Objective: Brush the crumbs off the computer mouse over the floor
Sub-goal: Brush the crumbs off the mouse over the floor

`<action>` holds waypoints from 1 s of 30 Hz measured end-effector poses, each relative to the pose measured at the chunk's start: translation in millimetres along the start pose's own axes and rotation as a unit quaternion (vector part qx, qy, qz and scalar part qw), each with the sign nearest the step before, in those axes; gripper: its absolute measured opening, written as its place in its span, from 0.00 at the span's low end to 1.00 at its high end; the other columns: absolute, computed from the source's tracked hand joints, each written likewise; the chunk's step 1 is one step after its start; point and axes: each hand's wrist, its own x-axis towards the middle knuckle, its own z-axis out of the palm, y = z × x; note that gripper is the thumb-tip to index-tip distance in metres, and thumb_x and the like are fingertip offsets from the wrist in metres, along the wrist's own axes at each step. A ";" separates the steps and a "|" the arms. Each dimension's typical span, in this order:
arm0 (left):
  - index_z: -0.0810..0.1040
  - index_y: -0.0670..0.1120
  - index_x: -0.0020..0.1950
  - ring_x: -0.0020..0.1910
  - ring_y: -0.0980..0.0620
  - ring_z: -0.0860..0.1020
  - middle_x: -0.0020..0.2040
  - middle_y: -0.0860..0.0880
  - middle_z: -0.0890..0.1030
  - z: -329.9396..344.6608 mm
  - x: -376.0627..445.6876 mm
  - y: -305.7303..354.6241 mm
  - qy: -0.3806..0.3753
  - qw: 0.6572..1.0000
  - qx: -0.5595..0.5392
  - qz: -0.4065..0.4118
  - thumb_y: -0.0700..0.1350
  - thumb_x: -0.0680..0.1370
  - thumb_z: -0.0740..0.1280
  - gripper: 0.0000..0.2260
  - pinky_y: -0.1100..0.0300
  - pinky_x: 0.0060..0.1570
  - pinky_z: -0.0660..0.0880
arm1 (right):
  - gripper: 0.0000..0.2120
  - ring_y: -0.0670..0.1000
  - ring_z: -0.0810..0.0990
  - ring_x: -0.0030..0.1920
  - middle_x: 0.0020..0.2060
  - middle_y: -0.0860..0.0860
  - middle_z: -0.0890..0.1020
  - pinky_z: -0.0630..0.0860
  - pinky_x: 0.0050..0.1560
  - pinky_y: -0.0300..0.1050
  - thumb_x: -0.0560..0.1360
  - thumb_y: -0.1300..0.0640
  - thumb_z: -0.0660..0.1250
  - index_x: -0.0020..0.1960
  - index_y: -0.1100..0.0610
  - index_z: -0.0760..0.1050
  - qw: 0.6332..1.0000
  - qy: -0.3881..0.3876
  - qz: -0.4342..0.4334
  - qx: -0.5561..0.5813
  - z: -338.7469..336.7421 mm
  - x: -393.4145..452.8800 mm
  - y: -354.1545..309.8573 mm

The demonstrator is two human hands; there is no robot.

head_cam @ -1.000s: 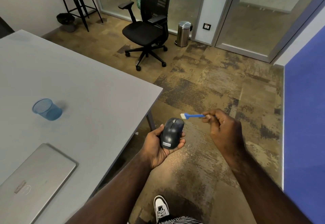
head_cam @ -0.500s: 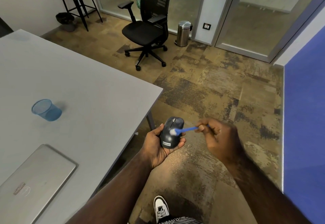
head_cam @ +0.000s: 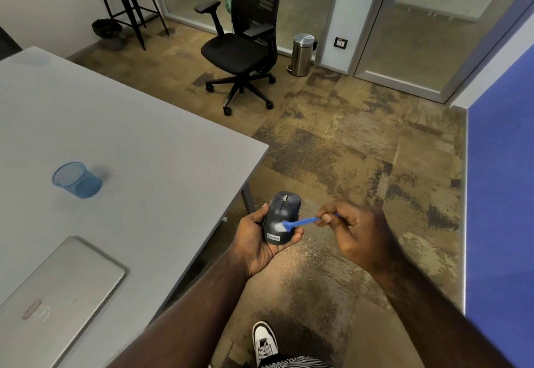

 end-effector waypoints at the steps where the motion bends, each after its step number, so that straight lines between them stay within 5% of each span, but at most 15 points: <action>1: 0.72 0.35 0.65 0.43 0.36 0.83 0.52 0.32 0.81 -0.4 0.5 0.0 0.005 1.000 0.002 0.003 0.53 0.81 0.54 0.24 0.45 0.41 0.82 | 0.08 0.32 0.79 0.36 0.37 0.43 0.84 0.69 0.34 0.24 0.74 0.64 0.67 0.47 0.54 0.82 1.000 -0.013 -0.006 -0.001 1.4 0.0 -1.7; 6: 0.71 0.34 0.68 0.47 0.37 0.80 0.57 0.32 0.78 0.7 0.1 0.3 0.002 1.000 0.012 0.003 0.53 0.82 0.51 0.26 0.47 0.44 0.81 | 0.09 0.30 0.77 0.34 0.36 0.47 0.84 0.64 0.27 0.21 0.75 0.68 0.68 0.50 0.58 0.83 0.993 0.083 0.054 -0.061 -3.3 9.3 5.3; 10: 0.70 0.35 0.69 0.48 0.37 0.80 0.54 0.33 0.80 0.8 0.6 0.9 0.025 0.999 0.019 0.015 0.52 0.82 0.52 0.24 0.47 0.45 0.82 | 0.09 0.31 0.74 0.29 0.31 0.35 0.77 0.60 0.25 0.21 0.73 0.70 0.70 0.46 0.58 0.83 0.999 -0.005 -0.002 -0.041 -7.6 7.2 1.7; 12: 0.69 0.36 0.69 0.48 0.38 0.80 0.54 0.34 0.81 0.2 0.0 -0.9 0.037 0.999 0.020 0.021 0.51 0.82 0.52 0.23 0.46 0.44 0.81 | 0.10 0.29 0.74 0.30 0.33 0.39 0.82 0.60 0.27 0.20 0.72 0.70 0.70 0.46 0.58 0.83 0.998 -0.042 -0.026 -0.032 -9.5 6.5 -0.6; 14: 0.70 0.37 0.68 0.48 0.40 0.81 0.55 0.35 0.81 0.8 0.1 -2.2 0.044 0.998 0.030 0.027 0.50 0.83 0.53 0.22 0.46 0.45 0.81 | 0.10 0.27 0.74 0.31 0.34 0.45 0.84 0.61 0.27 0.20 0.72 0.71 0.71 0.47 0.59 0.84 0.998 -0.032 -0.025 -0.038 -10.7 7.9 1.0; 17: 0.70 0.38 0.68 0.47 0.40 0.82 0.54 0.36 0.82 5.2 -0.8 -1.8 0.037 0.998 0.043 0.027 0.50 0.83 0.54 0.21 0.47 0.48 0.80 | 0.09 0.27 0.75 0.32 0.33 0.40 0.79 0.62 0.27 0.20 0.73 0.71 0.70 0.48 0.60 0.84 0.999 0.018 0.011 -0.048 -12.4 7.3 4.5; 22: 0.69 0.41 0.71 0.48 0.43 0.81 0.56 0.39 0.79 9.3 0.9 -2.5 0.027 0.999 0.012 0.045 0.45 0.82 0.55 0.19 0.46 0.47 0.80 | 0.10 0.33 0.75 0.31 0.34 0.42 0.82 0.62 0.27 0.24 0.74 0.66 0.69 0.48 0.53 0.82 0.997 -0.064 0.004 -0.043 -5.7 -1.6 0.1; 26: 0.68 0.44 0.72 0.49 0.42 0.79 0.64 0.38 0.75 12.9 3.0 -5.6 0.013 0.996 0.063 0.060 0.44 0.82 0.54 0.19 0.44 0.54 0.74 | 0.08 0.27 0.74 0.33 0.36 0.39 0.80 0.63 0.28 0.20 0.74 0.68 0.69 0.49 0.58 0.83 0.998 0.037 0.017 -0.045 -2.3 3.9 -3.5; 30: 0.68 0.47 0.73 0.48 0.43 0.78 0.64 0.39 0.74 13.4 1.9 -6.3 0.010 0.997 0.049 0.067 0.42 0.81 0.54 0.19 0.47 0.48 0.77 | 0.07 0.31 0.75 0.32 0.35 0.42 0.81 0.64 0.28 0.23 0.75 0.63 0.67 0.49 0.55 0.82 0.998 0.015 0.010 -0.058 -4.6 4.8 -3.3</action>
